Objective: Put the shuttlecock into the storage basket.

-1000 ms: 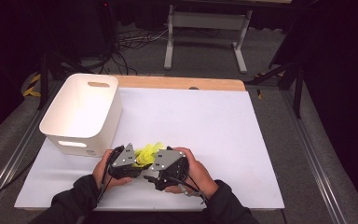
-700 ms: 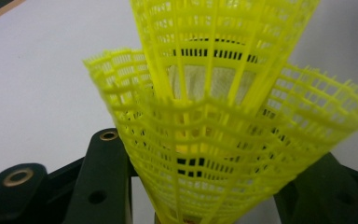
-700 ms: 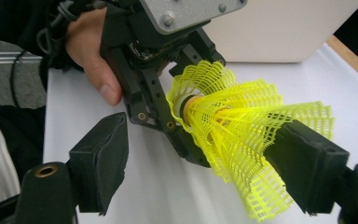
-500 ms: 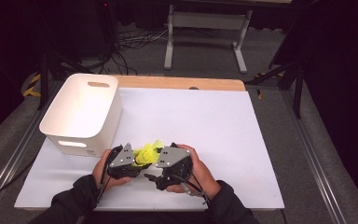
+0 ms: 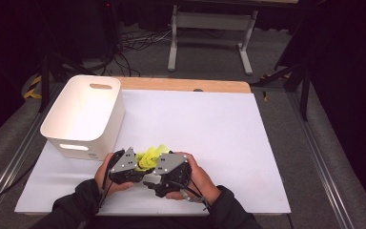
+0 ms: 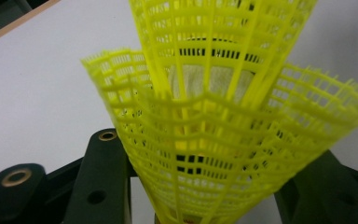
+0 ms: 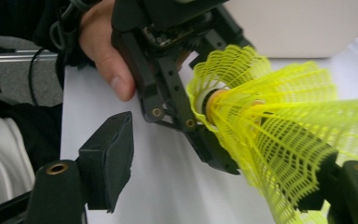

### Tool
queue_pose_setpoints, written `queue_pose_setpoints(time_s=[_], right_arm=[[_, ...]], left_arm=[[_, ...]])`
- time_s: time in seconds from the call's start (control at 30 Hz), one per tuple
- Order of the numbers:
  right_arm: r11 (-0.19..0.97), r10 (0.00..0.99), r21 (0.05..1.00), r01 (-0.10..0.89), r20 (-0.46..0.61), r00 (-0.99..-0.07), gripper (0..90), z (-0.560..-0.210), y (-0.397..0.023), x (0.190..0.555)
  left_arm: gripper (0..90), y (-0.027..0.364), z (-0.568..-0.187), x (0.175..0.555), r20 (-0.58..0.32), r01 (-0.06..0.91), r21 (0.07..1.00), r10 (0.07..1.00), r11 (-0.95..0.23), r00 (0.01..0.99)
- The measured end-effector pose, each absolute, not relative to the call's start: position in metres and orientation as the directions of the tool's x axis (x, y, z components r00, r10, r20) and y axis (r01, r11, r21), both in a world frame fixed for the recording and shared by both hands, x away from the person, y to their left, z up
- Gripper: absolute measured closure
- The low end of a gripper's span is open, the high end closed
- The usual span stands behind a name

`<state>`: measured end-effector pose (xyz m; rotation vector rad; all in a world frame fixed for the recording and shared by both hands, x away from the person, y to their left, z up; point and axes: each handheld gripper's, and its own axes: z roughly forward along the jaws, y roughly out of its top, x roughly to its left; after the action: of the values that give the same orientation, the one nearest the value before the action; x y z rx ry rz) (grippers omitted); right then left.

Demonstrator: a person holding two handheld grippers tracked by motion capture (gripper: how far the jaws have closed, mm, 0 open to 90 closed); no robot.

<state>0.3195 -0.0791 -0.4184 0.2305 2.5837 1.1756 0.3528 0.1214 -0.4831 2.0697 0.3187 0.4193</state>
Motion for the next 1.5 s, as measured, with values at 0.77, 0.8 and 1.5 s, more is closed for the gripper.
queue_pose_setpoints(time_s=[0.77, 0.8, 1.5], right_arm=[[0.658, 0.257, 0.753, 0.013, -0.208, -0.944, 20.3, -0.413, -0.081, 0.316], [0.658, 0.264, 0.753, 0.014, -0.213, -0.941, 19.3, -0.411, -0.082, 0.316], [0.632, 0.358, 0.775, -0.024, -0.32, -0.877, 13.8, -0.394, -0.109, 0.308]], left_arm=[[54.8, 0.121, -0.485, 0.353, 0.185, 0.053, 0.847, 0.387, -0.528, 0.903], [54.9, 0.121, -0.485, 0.353, 0.181, 0.055, 0.851, 0.391, -0.522, 0.903], [54.8, 0.126, -0.483, 0.352, 0.177, 0.053, 0.864, 0.402, -0.501, 0.898]])
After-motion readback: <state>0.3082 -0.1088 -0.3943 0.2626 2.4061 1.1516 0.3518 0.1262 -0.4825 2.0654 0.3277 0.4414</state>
